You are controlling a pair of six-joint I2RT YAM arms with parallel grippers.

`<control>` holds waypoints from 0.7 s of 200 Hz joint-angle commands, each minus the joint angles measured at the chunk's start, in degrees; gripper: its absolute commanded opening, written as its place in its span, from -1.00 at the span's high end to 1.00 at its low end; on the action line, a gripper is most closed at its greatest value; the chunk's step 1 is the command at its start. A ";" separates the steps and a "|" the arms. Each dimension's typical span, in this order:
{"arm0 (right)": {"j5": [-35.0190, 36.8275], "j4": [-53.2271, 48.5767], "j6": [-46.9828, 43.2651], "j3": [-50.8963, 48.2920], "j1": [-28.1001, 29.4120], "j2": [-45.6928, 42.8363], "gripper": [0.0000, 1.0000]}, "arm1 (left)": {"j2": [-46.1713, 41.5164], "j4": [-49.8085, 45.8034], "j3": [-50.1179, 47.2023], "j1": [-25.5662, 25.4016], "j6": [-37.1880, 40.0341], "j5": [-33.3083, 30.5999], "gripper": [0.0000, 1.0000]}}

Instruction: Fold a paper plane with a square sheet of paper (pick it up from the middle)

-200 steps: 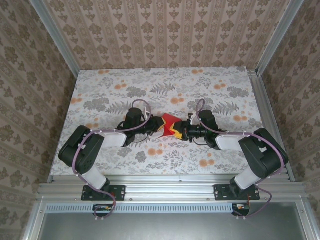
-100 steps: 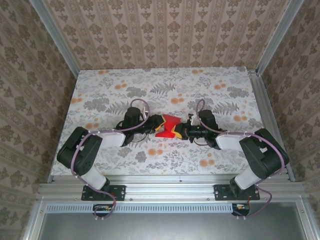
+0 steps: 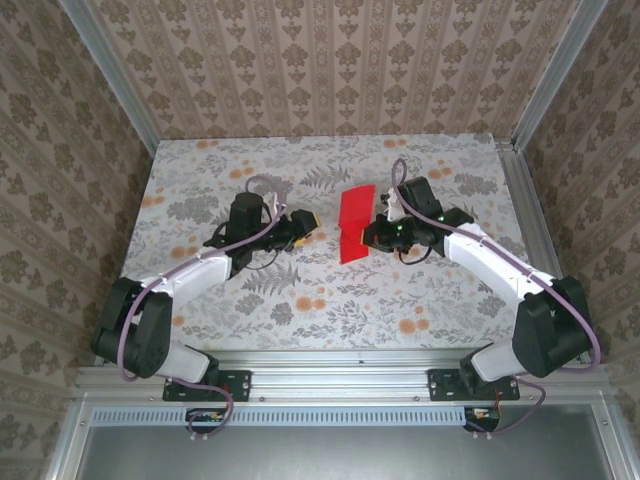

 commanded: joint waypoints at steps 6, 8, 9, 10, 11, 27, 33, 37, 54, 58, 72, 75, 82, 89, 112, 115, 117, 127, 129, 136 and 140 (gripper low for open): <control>19.82 -24.91 -14.96 7.12 0.84 2.37 0.97 | -1.25 -6.09 2.34 0.66 5.58 4.35 -0.30; 21.01 -25.64 -15.26 7.50 1.09 2.57 0.97 | -1.26 -6.31 2.42 0.72 5.70 4.41 -0.31; 21.62 -25.80 -15.32 7.65 1.16 2.65 0.97 | -1.28 -6.36 2.48 0.69 5.74 4.44 -0.32; 22.23 -26.00 -15.44 7.85 1.29 2.69 0.97 | -1.28 -6.38 2.51 0.67 5.80 4.54 -0.32; 22.80 -26.37 -15.50 7.96 1.39 2.80 0.97 | -1.29 -6.39 2.52 0.67 5.88 4.55 -0.32; 30.09 -30.36 -16.41 10.94 3.12 4.80 0.96 | -1.55 -7.18 2.51 0.68 6.56 5.06 -0.39; 31.87 -31.68 -16.29 12.06 3.80 5.49 0.96 | -1.69 -7.07 2.28 0.66 6.52 5.44 -0.40; 33.34 -32.32 -16.30 12.72 4.33 6.26 0.96 | -1.71 -6.99 2.13 0.66 6.48 5.66 -0.41; 39.26 -34.83 -15.88 15.05 7.01 9.72 0.95 | -2.31 -7.17 1.28 0.66 6.53 6.28 -0.45; 41.14 -35.42 -15.62 15.70 7.69 10.79 0.95 | -2.49 -7.49 1.13 1.84 6.69 6.39 -0.45; 45.22 -37.54 -14.53 18.06 10.20 14.75 0.95 | -3.55 -9.02 0.48 2.97 7.46 6.68 -0.47; 45.70 -37.81 -14.23 18.55 10.73 15.58 0.95 | -3.85 -9.34 0.21 3.21 7.59 6.74 -0.47; 47.06 -38.28 -13.51 19.54 12.12 17.09 0.95 | -4.61 -10.13 -0.36 3.87 7.71 6.88 -0.48; 47.56 -38.59 -12.78 20.44 13.32 18.83 0.96 | -5.56 -11.08 -1.00 4.64 8.17 6.86 -0.48; 46.13 -37.64 -11.09 22.49 16.92 22.77 0.91 | -9.77 -15.36 -3.71 7.66 10.06 5.95 -0.49; 45.58 -37.49 -10.93 22.76 17.25 23.30 0.90 | -10.25 -16.05 -3.98 7.97 10.34 5.74 -0.49; 45.18 -37.51 -10.87 22.99 17.58 23.72 0.88 | -10.69 -16.42 -4.21 8.37 10.59 5.67 -0.49; 43.48 -37.19 -10.71 24.06 18.97 25.81 0.81 | -12.23 -17.87 -5.32 9.42 11.28 5.29 -0.50; 43.19 -37.19 -10.59 24.36 19.27 26.41 0.79 | -12.38 -18.04 -5.47 9.68 11.30 5.33 -0.50; 42.16 -37.33 -10.32 25.27 20.27 28.20 0.76 | -13.09 -18.67 -6.12 10.44 11.32 5.47 -0.50; 41.70 -37.17 -10.22 25.77 20.89 29.25 0.76 | -13.34 -18.97 -6.47 10.81 11.31 5.66 -0.50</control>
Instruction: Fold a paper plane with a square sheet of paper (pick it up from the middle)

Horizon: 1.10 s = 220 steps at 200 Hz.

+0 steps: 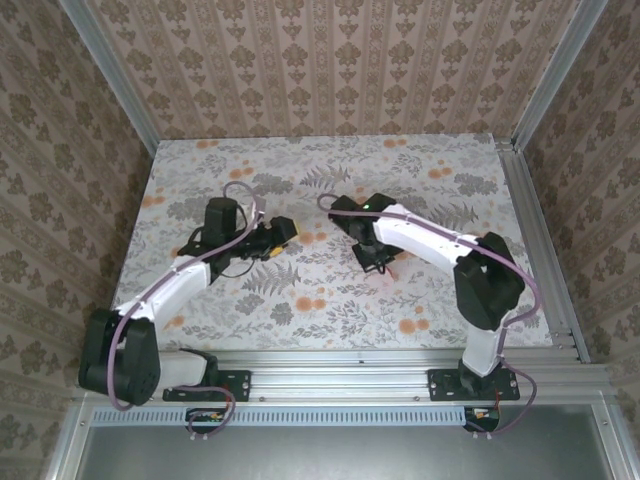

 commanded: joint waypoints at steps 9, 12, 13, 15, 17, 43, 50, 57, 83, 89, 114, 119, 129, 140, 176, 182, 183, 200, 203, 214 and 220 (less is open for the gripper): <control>-1.58 -2.23 2.30 4.60 4.31 6.21 0.75 | -3.31 -5.45 -2.96 3.03 3.14 1.03 -0.50; -1.94 -1.98 2.43 4.88 4.68 6.77 0.74 | -3.53 -5.51 -3.16 3.30 3.10 1.21 -0.50; -1.98 -1.90 2.52 4.97 4.80 6.94 0.74 | -3.58 -5.44 -3.23 3.38 3.12 1.29 -0.50; -2.25 -1.67 2.59 5.03 4.97 7.17 0.74 | -3.66 -5.51 -3.40 3.52 3.18 1.40 -0.50; -2.52 -1.44 2.63 5.23 5.25 7.43 0.73 | -3.75 -5.57 -3.53 3.62 3.15 1.49 -0.50; -6.97 1.76 3.03 6.76 7.39 9.06 0.68 | -5.34 -6.83 -4.29 4.98 3.75 1.88 -0.50; -7.18 2.17 3.32 7.22 7.86 9.37 0.66 | -5.47 -7.03 -4.47 5.26 3.91 2.13 -0.50; -8.74 3.10 3.32 7.23 8.12 9.52 0.60 | -5.48 -7.11 -4.61 5.57 4.01 2.44 -0.50; -12.39 6.69 4.28 6.22 8.34 9.13 0.41 | -5.48 -7.53 -4.80 6.13 4.50 2.89 -0.50; -13.21 7.38 4.38 5.94 8.42 9.07 0.38 | -5.47 -7.55 -4.95 6.19 4.64 2.95 -0.50; -18.88 13.38 5.45 2.13 7.68 5.80 0.29 | -5.05 -7.31 -5.31 6.24 4.81 3.29 -0.50; -20.02 14.78 5.79 1.05 7.29 4.71 0.29 | -4.97 -7.21 -5.44 6.20 4.81 3.39 -0.50; -22.18 17.36 6.12 -1.17 6.04 2.30 0.27 | -4.95 -6.90 -5.51 6.20 4.82 3.40 -0.50; -24.08 19.84 6.15 -3.54 4.69 -0.78 0.25 | -4.71 -6.61 -5.60 6.11 4.77 3.33 -0.49; -26.89 22.75 5.23 -12.02 -2.17 -9.05 0.17 | -0.95 -7.91 -2.22 1.20 6.95 0.07 -0.47; -27.25 23.04 5.00 -13.21 -3.58 -10.04 0.16 | 0.37 -8.36 -1.07 -0.33 7.56 -0.77 -0.46; -27.29 23.09 4.99 -13.53 -3.82 -10.21 0.16 | 0.61 -8.40 -0.87 -0.54 7.68 -0.89 -0.46; -28.62 24.31 4.46 -17.33 -7.30 -13.18 0.14 | 5.02 -9.17 2.60 -4.42 9.13 -3.53 -0.41; -28.71 24.55 4.40 -17.93 -7.93 -13.76 0.14 | 5.85 -9.31 3.31 -5.07 9.39 -3.99 -0.40; -28.29 25.34 4.29 -20.07 -9.60 -15.70 0.12 | 8.69 -9.79 5.84 -7.24 10.33 -6.89 -0.35; -28.26 25.72 4.05 -21.05 -10.36 -16.65 0.10 | 10.24 -9.98 7.29 -9.22 10.73 -7.61 -0.32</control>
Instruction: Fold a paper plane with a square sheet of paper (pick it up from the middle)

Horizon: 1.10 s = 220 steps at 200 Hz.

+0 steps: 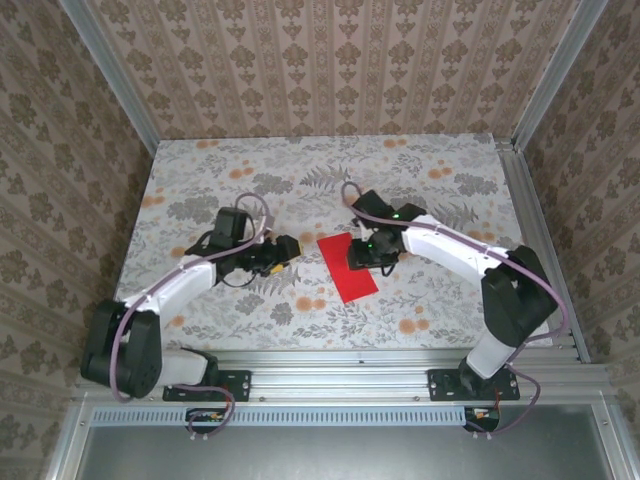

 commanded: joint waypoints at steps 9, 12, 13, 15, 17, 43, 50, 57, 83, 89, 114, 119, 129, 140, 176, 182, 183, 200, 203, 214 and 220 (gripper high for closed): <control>-1.81 2.44 -1.40 -5.47 -3.34 -4.77 0.09 | 6.75 -2.00 7.85 -6.07 4.66 -6.52 -0.27; -1.76 2.68 -1.51 -5.87 -3.68 -5.07 0.09 | 7.33 -2.32 8.59 -6.60 4.95 -7.02 -0.25; -1.74 2.78 -1.52 -6.04 -3.78 -5.19 0.08 | 7.70 -2.40 8.86 -6.77 5.03 -7.14 -0.25; -1.84 2.93 -1.53 -6.37 -3.96 -5.35 0.08 | 8.11 -2.53 9.27 -7.06 5.22 -7.46 -0.24; -1.81 3.10 -1.60 -6.58 -4.14 -5.43 0.08 | 8.74 -2.73 9.87 -7.39 5.33 -7.74 -0.23; -2.19 5.84 -1.94 -10.31 -5.91 -7.36 0.07 | 15.13 -4.22 15.46 -10.60 6.94 -9.78 -0.06; -2.74 6.60 -1.90 -11.13 -6.30 -7.55 0.08 | 16.70 -4.58 16.52 -11.28 7.12 -10.23 0.00; -3.43 7.15 -1.87 -11.83 -6.76 -7.70 0.08 | 18.11 -4.72 17.46 -11.89 7.26 -10.37 0.05; -6.22 9.94 -0.96 -14.58 -8.25 -7.99 0.09 | 23.42 -7.67 21.58 -13.95 8.68 -11.50 0.24; -7.26 10.27 -0.55 -15.24 -8.63 -7.99 0.09 | 24.50 -7.81 22.00 -14.14 8.87 -11.55 0.29; -9.32 13.09 0.49 -17.14 -9.53 -7.98 0.09 | 27.37 -8.27 22.82 -14.96 9.38 -12.19 0.38; -9.55 13.34 0.61 -17.41 -9.59 -7.89 0.09 | 27.83 -8.48 23.13 -15.22 9.49 -12.20 0.40; -10.05 13.82 0.73 -17.81 -9.68 -7.64 0.09 | 28.72 -8.86 23.85 -15.69 9.72 -12.13 0.43; -10.58 14.05 0.93 -17.99 -9.77 -7.21 0.09 | 29.67 -8.87 24.54 -16.20 9.69 -11.76 0.47; -11.30 14.72 1.17 -18.52 -10.00 -6.06 0.10 | 31.75 -10.92 25.59 -17.49 10.73 -12.98 0.54; -11.17 14.80 1.30 -18.60 -9.96 -6.05 0.10 | 31.87 -11.17 25.34 -17.49 10.97 -13.31 0.56; -11.15 14.81 1.29 -18.60 -10.00 -6.03 0.10 | 31.88 -11.22 25.28 -17.49 11.03 -13.41 0.56; -11.42 15.21 1.52 -18.59 -9.99 -5.76 0.10 | 32.45 -12.16 24.96 -17.51 11.62 -14.44 0.60; -11.56 15.34 1.54 -18.61 -9.97 -5.56 0.10 | 32.55 -12.34 24.96 -17.53 11.79 -14.62 0.60; -12.23 15.60 1.77 -18.63 -10.03 -5.22 0.10 | 32.76 -12.71 24.78 -17.54 12.13 -15.09 0.62; -12.58 15.87 1.92 -18.69 -10.03 -5.05 0.10 | 32.84 -12.68 24.50 -17.51 12.27 -15.14 0.64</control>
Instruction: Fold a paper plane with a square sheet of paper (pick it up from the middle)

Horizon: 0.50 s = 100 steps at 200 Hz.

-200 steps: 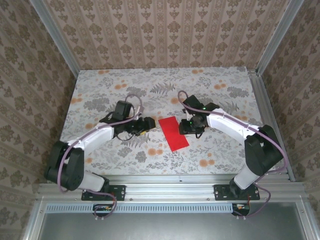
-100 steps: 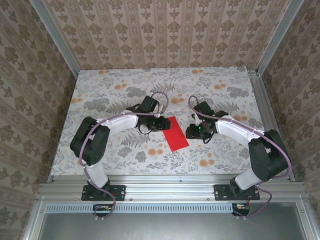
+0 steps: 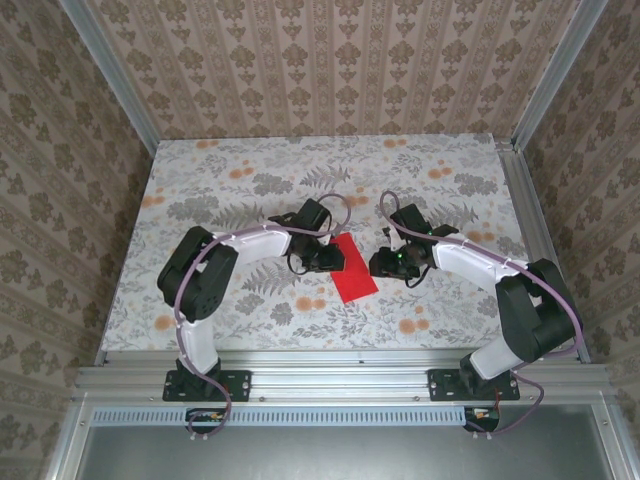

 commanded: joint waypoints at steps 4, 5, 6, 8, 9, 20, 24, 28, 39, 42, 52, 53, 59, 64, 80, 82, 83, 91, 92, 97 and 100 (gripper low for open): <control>-2.56 1.48 1.34 -1.07 -0.30 1.56 0.10 | 1.50 -3.03 0.30 -0.11 2.40 -2.02 0.64; -2.63 1.53 1.39 -1.12 -0.31 1.56 0.10 | 1.48 -3.02 0.24 -0.16 2.45 -2.05 0.65; -2.66 1.56 1.45 -1.14 -0.28 1.66 0.10 | 1.52 -3.06 0.22 -0.14 2.47 -2.10 0.65; -2.80 1.71 1.55 -1.18 -0.31 1.77 0.10 | 1.54 -3.09 0.15 -0.12 2.54 -2.21 0.65; -2.92 1.82 1.53 -1.22 -0.28 1.76 0.10 | 1.55 -3.14 0.17 -0.16 2.56 -2.27 0.65; -3.27 2.20 1.76 -1.52 -0.32 2.09 0.10 | 1.72 -3.44 -0.11 -0.16 2.82 -2.91 0.66; -3.44 2.40 1.88 -1.67 -0.33 2.29 0.10 | 1.77 -3.45 -0.24 -0.10 2.93 -3.01 0.67; -3.55 2.48 1.96 -1.80 -0.31 2.39 0.10 | 1.86 -3.39 -0.42 -0.12 2.99 -3.04 0.67; -3.82 2.74 2.28 -1.98 -0.30 2.78 0.10 | 2.14 -3.44 -0.73 -0.12 3.21 -3.08 0.69; -3.91 2.85 2.30 -2.04 -0.32 2.80 0.10 | 2.23 -3.43 -0.72 -0.12 3.28 -3.12 0.69; -4.31 3.02 2.46 -2.18 -0.33 3.04 0.10 | 2.54 -3.50 -1.02 -0.12 3.36 -3.28 0.70; -4.34 3.09 2.52 -2.20 -0.28 3.10 0.10 | 2.53 -3.48 -1.03 -0.07 3.41 -3.33 0.70; -4.67 3.39 2.64 -2.31 -0.32 3.23 0.10 | 2.77 -3.46 -1.03 -0.10 3.48 -3.28 0.71; -4.96 3.78 2.85 -2.32 -0.33 3.46 0.10 | 2.91 -3.46 -1.12 -0.12 3.60 -3.30 0.70; -6.84 5.08 3.61 -2.40 -0.33 4.31 0.10 | 3.21 -3.28 -1.39 -0.12 3.64 -3.21 0.71; -6.99 5.09 3.78 -2.40 -0.33 4.41 0.10 | 3.22 -3.37 -1.39 -0.12 3.69 -3.21 0.72; -7.08 5.18 3.79 -2.40 -0.33 4.53 0.10 | 3.27 -3.37 -1.44 -0.12 3.66 -3.26 0.72; -7.23 5.10 3.89 -2.23 -0.33 5.04 0.10 | 3.26 -3.46 -1.48 -0.07 3.88 -3.38 0.71; -7.25 5.10 3.89 -2.23 -0.33 5.15 0.10 | 3.29 -3.46 -1.52 -0.05 3.89 -3.43 0.71; -7.38 5.08 3.83 -2.22 -0.33 5.43 0.10 | 3.31 -3.46 -1.65 -0.03 3.91 -3.51 0.72; -7.52 5.17 3.81 -2.30 -0.33 5.58 0.10 | 3.31 -3.46 -1.72 0.01 3.98 -3.56 0.72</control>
